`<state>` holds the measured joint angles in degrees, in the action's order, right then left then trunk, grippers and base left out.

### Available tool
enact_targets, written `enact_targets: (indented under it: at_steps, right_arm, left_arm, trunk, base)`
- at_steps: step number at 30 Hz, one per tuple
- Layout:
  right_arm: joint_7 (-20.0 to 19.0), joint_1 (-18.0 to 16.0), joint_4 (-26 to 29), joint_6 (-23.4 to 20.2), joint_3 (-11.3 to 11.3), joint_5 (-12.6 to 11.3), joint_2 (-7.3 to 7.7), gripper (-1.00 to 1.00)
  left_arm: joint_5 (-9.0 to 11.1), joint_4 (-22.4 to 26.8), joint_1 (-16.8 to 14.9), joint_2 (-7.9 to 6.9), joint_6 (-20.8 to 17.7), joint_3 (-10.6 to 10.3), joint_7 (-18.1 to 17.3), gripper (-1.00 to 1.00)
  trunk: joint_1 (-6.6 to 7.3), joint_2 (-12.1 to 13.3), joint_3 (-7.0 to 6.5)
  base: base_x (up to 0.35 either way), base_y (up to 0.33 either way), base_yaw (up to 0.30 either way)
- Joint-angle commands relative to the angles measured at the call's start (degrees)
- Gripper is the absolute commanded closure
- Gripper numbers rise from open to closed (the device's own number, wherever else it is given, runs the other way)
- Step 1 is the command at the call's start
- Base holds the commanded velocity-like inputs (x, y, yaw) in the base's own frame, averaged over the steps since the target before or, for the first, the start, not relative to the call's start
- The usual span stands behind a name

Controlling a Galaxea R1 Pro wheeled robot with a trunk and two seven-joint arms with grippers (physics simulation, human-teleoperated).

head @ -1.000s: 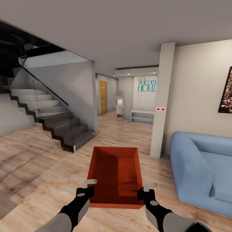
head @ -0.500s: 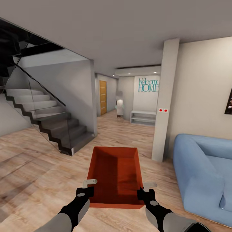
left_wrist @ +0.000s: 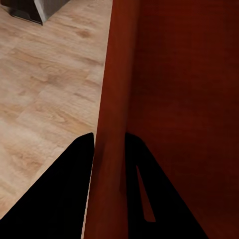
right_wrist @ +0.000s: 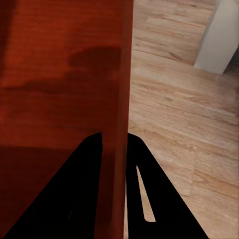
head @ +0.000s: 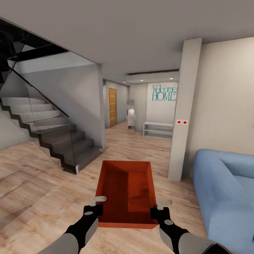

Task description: Move the two storage containers from the living room to the garage. In the garage, place one container on the floor and stack the other container on top of it (either order is fine).

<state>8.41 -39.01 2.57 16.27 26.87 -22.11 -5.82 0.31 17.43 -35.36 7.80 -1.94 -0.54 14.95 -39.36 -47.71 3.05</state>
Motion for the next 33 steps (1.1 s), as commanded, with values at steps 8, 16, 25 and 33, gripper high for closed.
enact_targets:
  at_steps: [8, 16, 25, 33]
  right_arm:
    - [-0.02, -0.01, -0.11, 0.16, -0.42, -0.74, 0.02, 1.0]
    - [0.0, -0.01, -0.11, 0.17, -0.4, -0.74, 0.02, 1.0]
    - [-0.02, -0.01, -0.11, 0.17, -0.42, -0.74, 0.02, 1.0]
    - [-0.02, -0.01, -0.11, 0.17, -0.41, -0.74, 0.02, 1.0]
  left_arm:
    - [-0.95, 2.0, -0.06, -0.59, -0.25, 1.42, 0.49, 1.0]
    - [-0.96, 2.0, -0.06, -0.59, -0.25, 1.42, 0.52, 1.0]
    - [-0.98, 2.0, -0.07, -0.59, -0.25, 1.42, 0.52, 1.0]
    - [-0.95, 2.0, -0.06, -0.59, -0.25, 1.42, 0.51, 1.0]
  trunk:
    - [-0.05, -0.08, 0.1]
    - [-0.05, -0.08, 0.1]
    - [-0.05, -0.08, 0.1]
    - [-0.05, -0.08, 0.1]
  base:
    - [0.322, 0.0, 0.0]
    - [0.322, 0.0, 0.0]
    - [0.322, 0.0, 0.0]
    - [0.322, 0.0, 0.0]
